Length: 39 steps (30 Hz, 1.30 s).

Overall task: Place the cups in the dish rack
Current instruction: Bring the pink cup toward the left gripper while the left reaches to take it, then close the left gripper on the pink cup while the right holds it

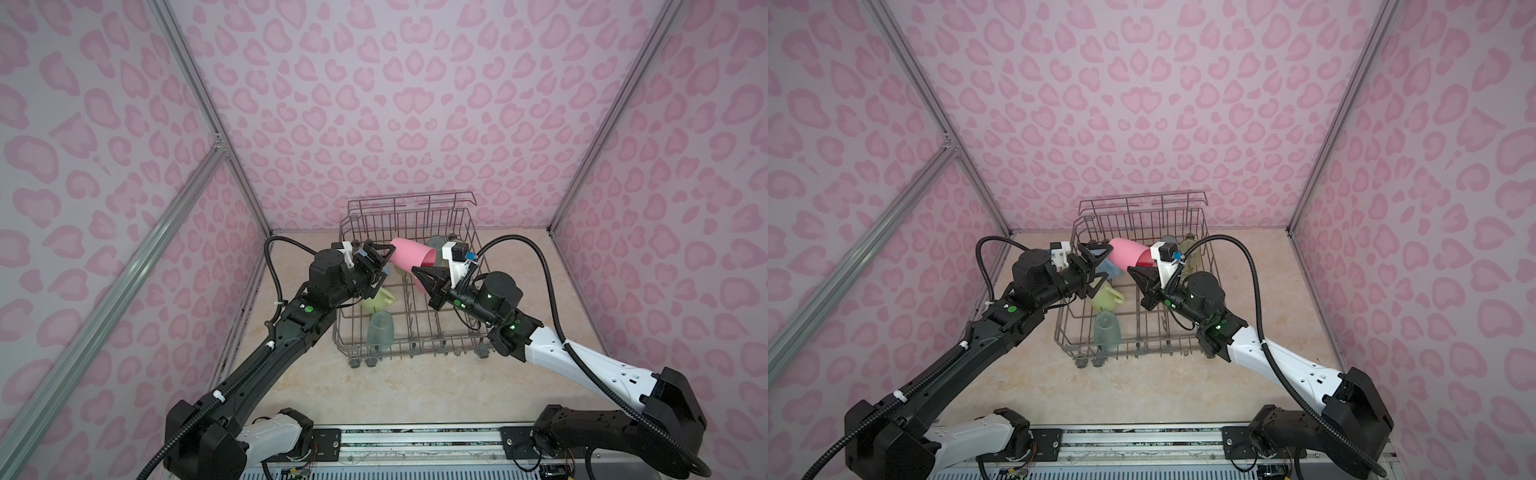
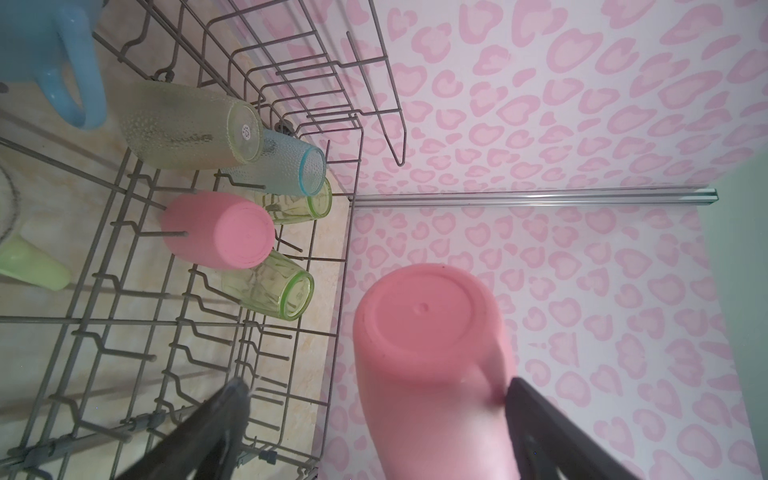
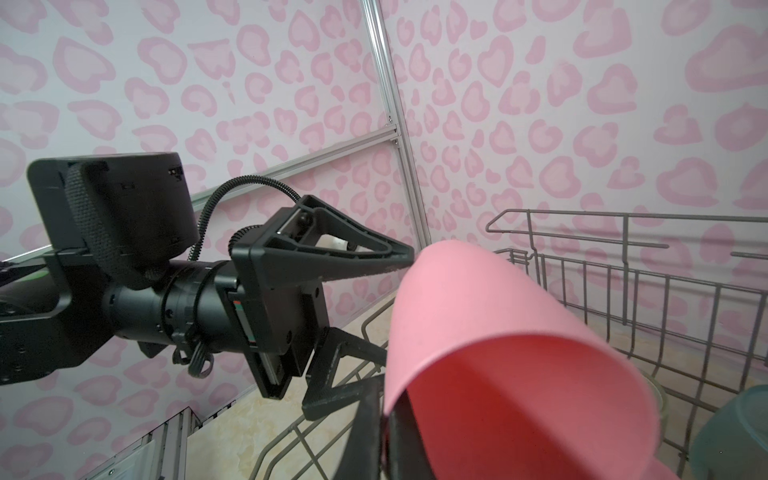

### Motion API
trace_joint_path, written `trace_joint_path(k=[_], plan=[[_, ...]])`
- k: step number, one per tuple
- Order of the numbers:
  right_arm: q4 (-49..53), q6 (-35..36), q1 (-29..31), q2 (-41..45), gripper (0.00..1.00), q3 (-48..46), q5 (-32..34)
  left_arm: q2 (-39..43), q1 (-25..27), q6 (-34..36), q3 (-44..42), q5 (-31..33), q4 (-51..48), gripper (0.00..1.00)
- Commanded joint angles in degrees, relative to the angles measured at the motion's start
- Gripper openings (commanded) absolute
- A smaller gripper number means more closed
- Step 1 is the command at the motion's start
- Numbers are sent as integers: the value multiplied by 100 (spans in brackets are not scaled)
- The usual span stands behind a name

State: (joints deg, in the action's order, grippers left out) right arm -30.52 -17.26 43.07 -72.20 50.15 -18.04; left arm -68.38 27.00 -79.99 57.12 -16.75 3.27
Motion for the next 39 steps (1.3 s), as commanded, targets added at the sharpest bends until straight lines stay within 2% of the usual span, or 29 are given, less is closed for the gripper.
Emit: trace_joint_path(k=[1, 8, 22, 34, 39], plan=[[-172, 107, 48, -25, 0, 25, -67, 0, -2, -217, -83, -10, 404, 97], [-102, 170, 81, -54, 0, 40, -138, 35, -11, -269, -43, 66, 512, 98], [-102, 206, 140, -312, 0, 171, -251, -245, -36, -522, 75, -213, 945, 99], [-157, 184, 134, -514, 0, 336, -352, -316, -46, -615, 16, -339, 1141, 91], [-127, 167, 138, -521, 0, 360, -387, -352, -55, -674, -35, -325, 1222, 83]])
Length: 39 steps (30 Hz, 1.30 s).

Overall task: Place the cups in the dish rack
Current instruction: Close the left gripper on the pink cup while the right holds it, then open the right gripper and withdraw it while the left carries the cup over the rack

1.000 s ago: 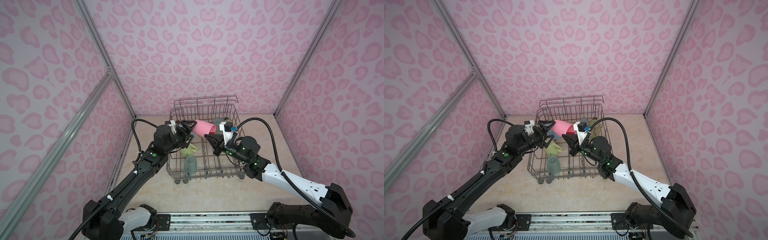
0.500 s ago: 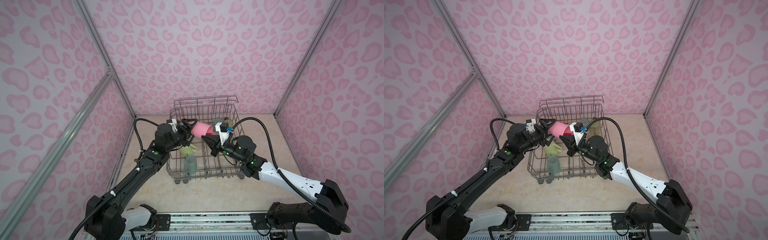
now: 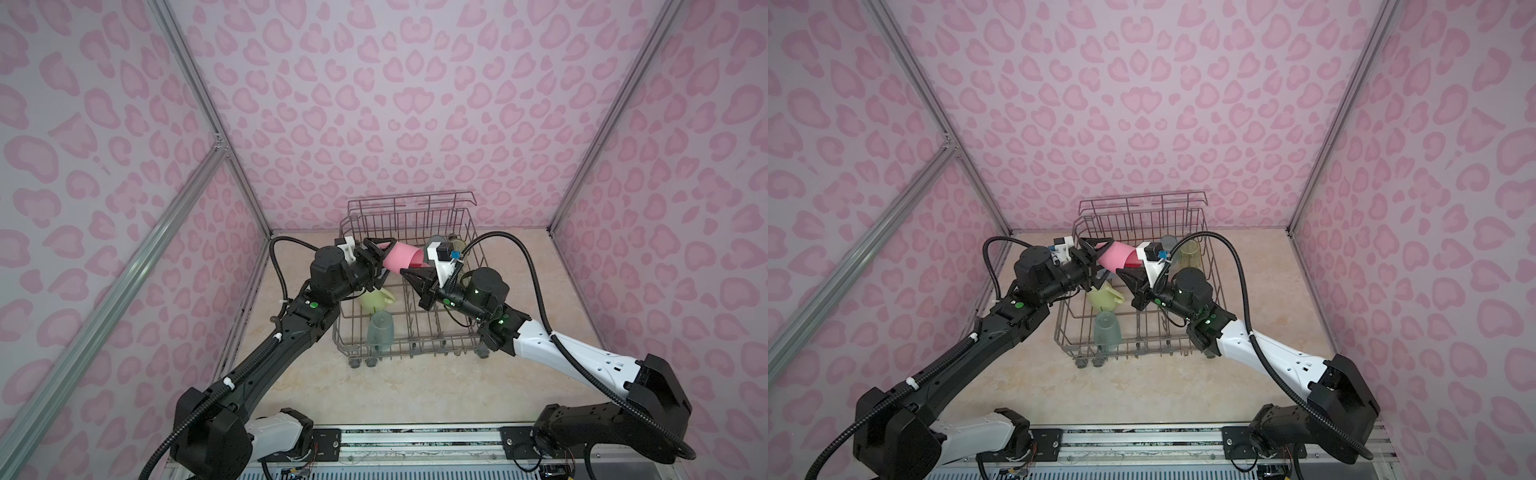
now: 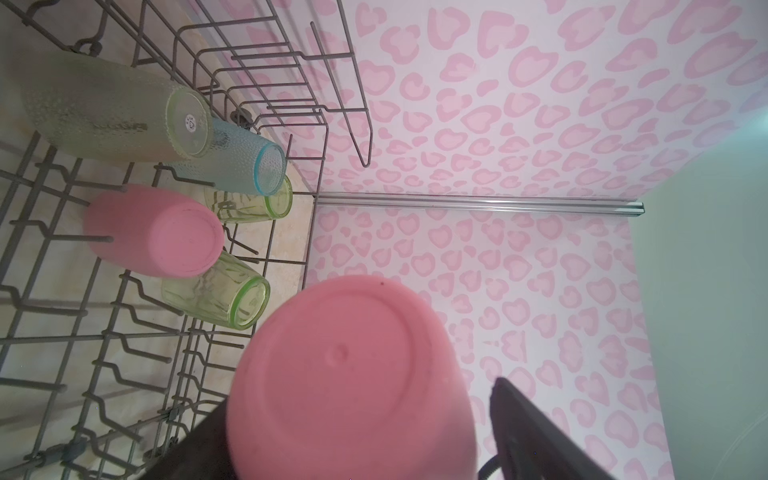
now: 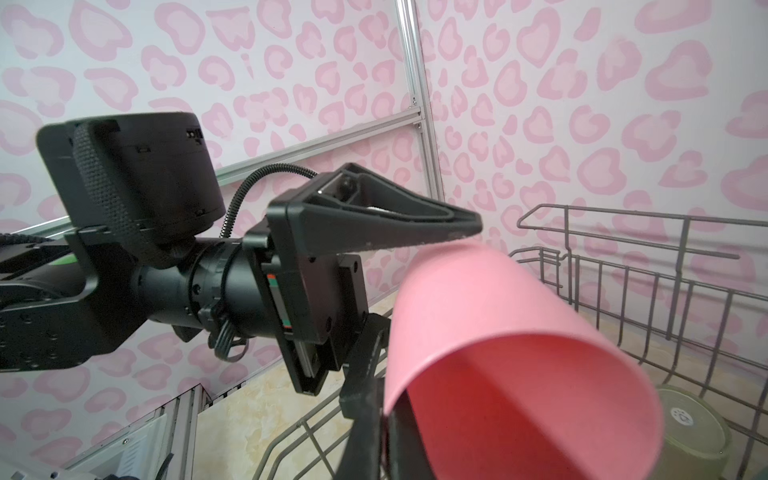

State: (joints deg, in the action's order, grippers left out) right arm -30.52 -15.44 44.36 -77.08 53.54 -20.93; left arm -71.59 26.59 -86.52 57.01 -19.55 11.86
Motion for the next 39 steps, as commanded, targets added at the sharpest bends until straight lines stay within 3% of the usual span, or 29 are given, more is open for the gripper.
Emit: trace_joint_path(k=[1, 6, 13, 15, 18, 20, 30, 39], plan=[[-118, -28, 6, -33, 0, 17, -103, -30, -13, -5, -39, -17, 369, 82], [-81, -47, 11, -26, 0, 15, -113, -9, -20, -14, -79, 81, 396, 65], [60, -146, -14, -18, 0, 67, 0, 36, -22, 42, -85, 193, 362, 61], [178, -193, -40, -10, 11, 111, 10, 48, -22, 145, -68, 285, 298, 61], [361, -239, -72, 63, 37, 99, 68, 62, -22, 361, -50, 447, 198, 61], [464, -251, -105, 144, 46, 42, 123, 41, -22, 540, -34, 573, 132, 61], [1445, -351, -628, 520, 61, 34, 501, -188, -22, 1831, 293, 1381, -513, 62], [2769, -1196, -1921, 606, 68, 456, 1318, -474, 303, 3214, 539, 2233, -865, 60]])
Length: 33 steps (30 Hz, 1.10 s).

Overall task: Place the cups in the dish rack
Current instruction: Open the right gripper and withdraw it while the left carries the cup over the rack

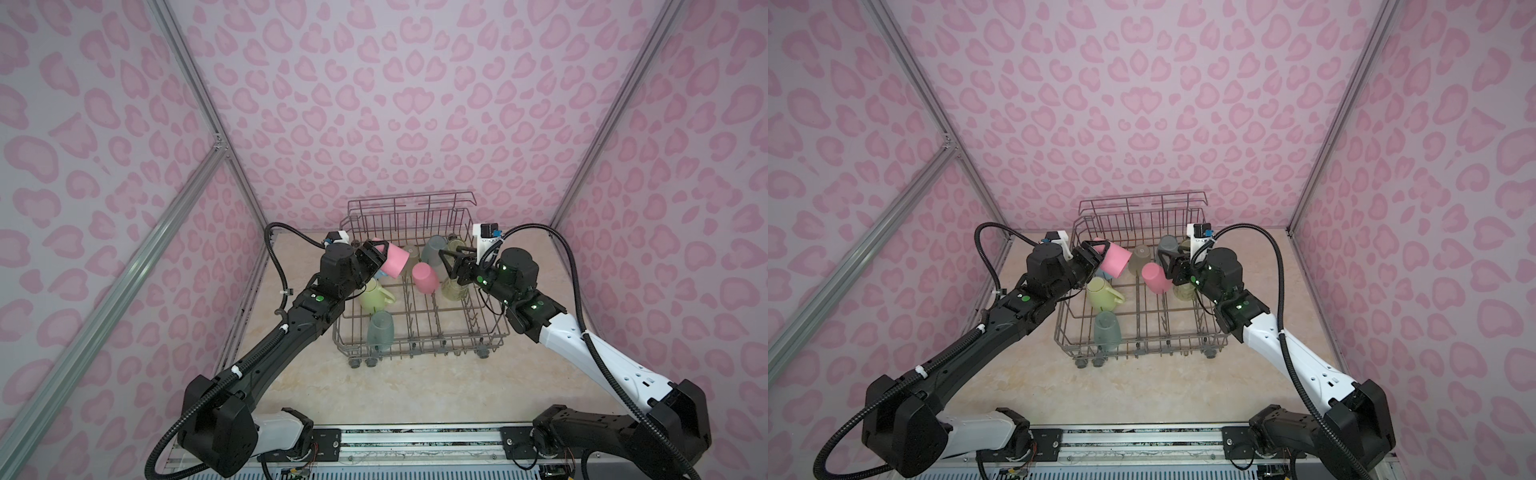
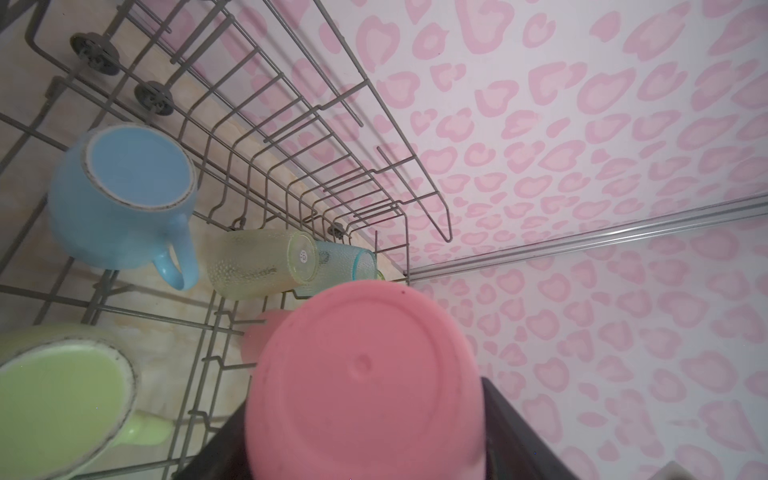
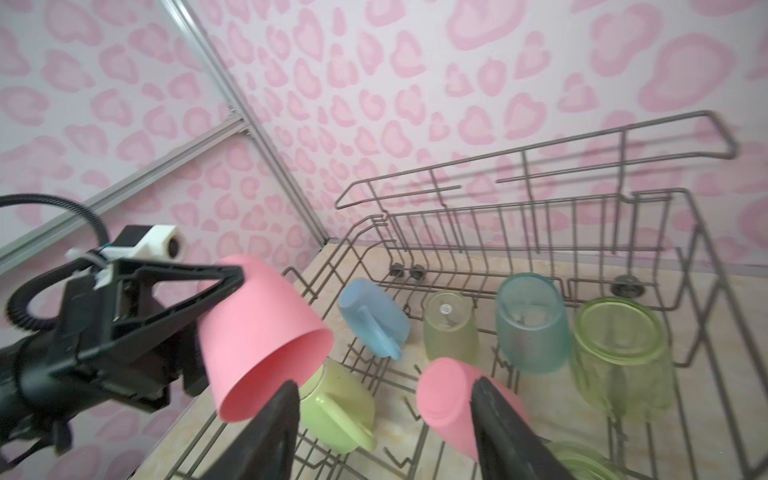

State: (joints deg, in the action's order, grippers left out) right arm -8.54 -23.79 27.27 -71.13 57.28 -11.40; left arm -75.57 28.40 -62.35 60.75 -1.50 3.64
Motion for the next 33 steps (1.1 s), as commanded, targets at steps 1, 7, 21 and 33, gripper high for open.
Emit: trace_joint_path(k=[1, 7, 21, 33], plan=[[720, -446, -364, 12, 68, 124, 464, -118, 251, 1025, 223, 602, -80, 60], [1098, -1194, -1408, 110, 68, -36, 651, -440, 1053, 2253, 444, 1491, -77, 59], [748, -1681, -2050, 144, 67, -474, 219, -1293, 2409, 4464, 367, 2048, 645, 60], [613, -1675, -2043, 205, 66, -643, 228, -1775, 2758, 4819, -12, 2652, 1138, 60]])
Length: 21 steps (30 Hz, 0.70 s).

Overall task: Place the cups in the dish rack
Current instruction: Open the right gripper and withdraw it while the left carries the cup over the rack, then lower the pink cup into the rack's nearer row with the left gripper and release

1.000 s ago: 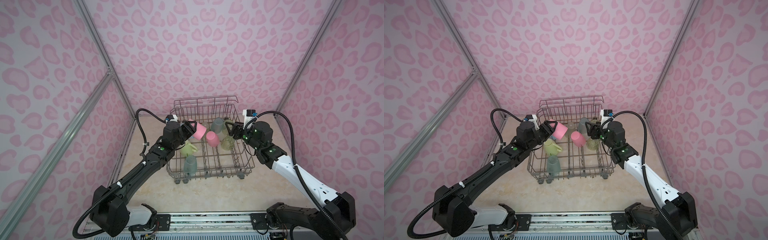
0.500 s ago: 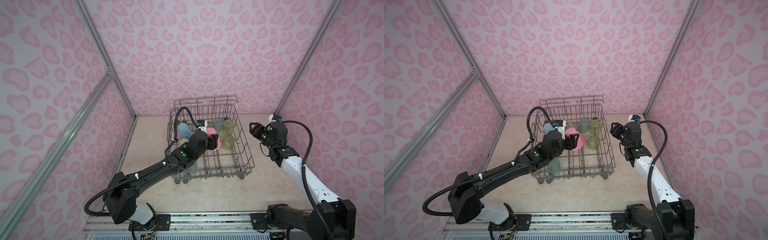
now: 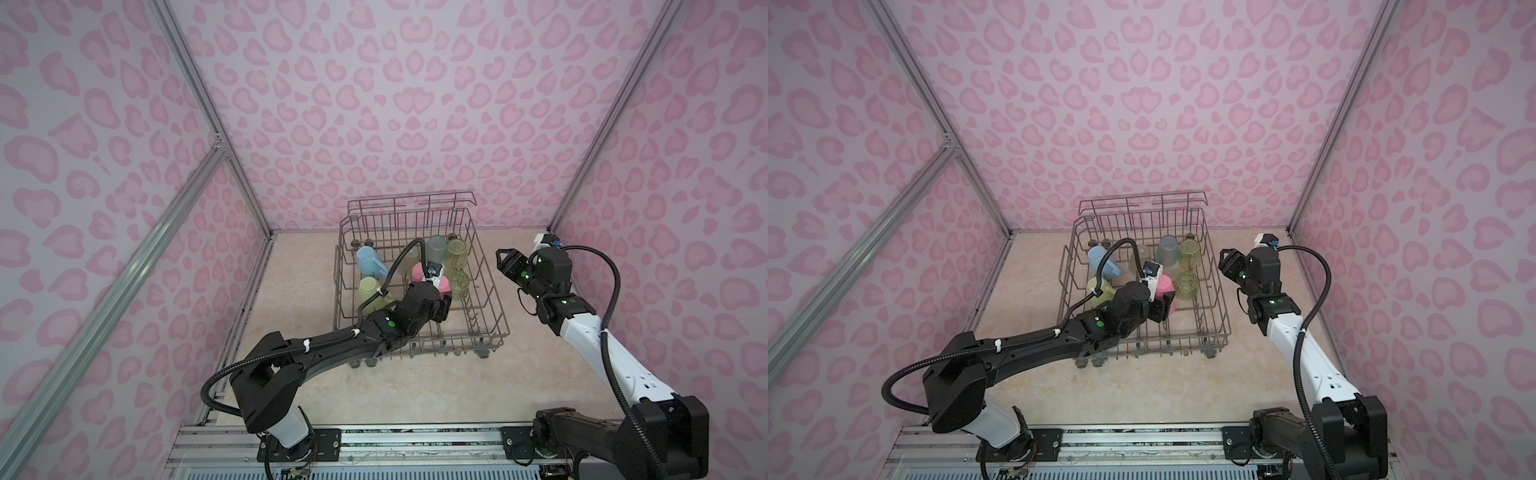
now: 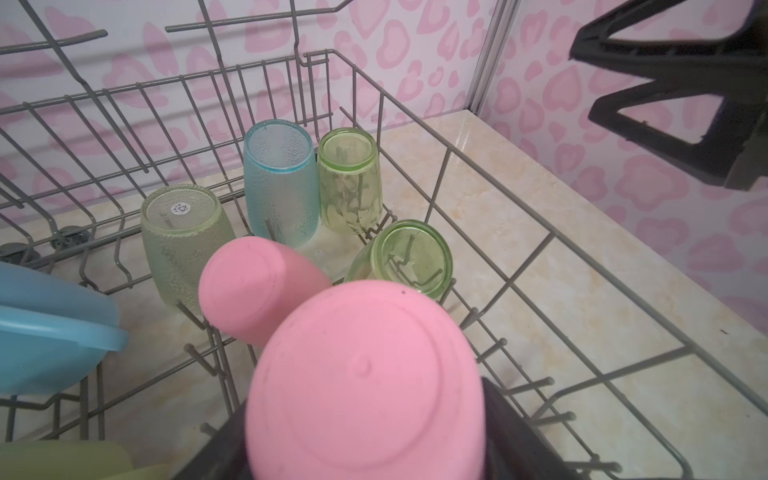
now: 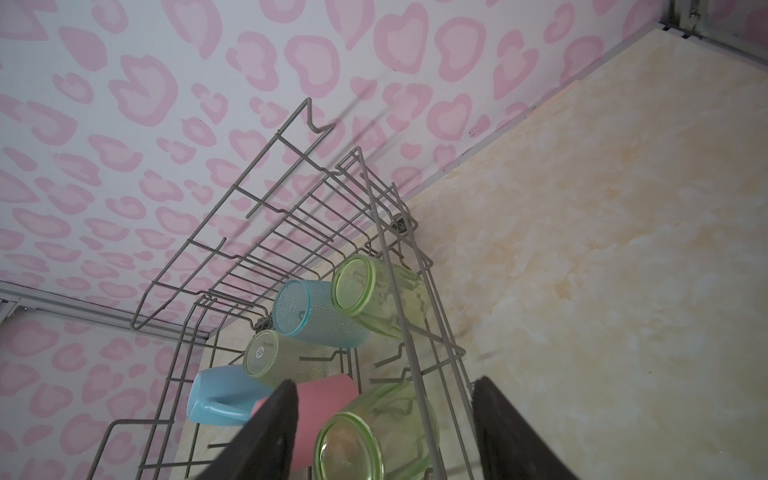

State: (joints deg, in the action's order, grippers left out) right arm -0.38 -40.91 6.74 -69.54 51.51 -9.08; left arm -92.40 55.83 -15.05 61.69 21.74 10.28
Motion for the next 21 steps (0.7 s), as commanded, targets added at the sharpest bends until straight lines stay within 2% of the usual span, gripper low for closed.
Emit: trace_joint_path(k=[1, 10, 21], plan=[[-192, 43, -4, 52, 66, -72, -4, -128, 24, 96, -143, 377, 533, 60], [-155, 125, -30, 219, 65, -210, 38, -492, 83, 218, -635, 486, 1452, 60], [-45, 160, -98, 395, 65, -271, 29, -652, 199, 251, -735, 581, 1422, 63]])
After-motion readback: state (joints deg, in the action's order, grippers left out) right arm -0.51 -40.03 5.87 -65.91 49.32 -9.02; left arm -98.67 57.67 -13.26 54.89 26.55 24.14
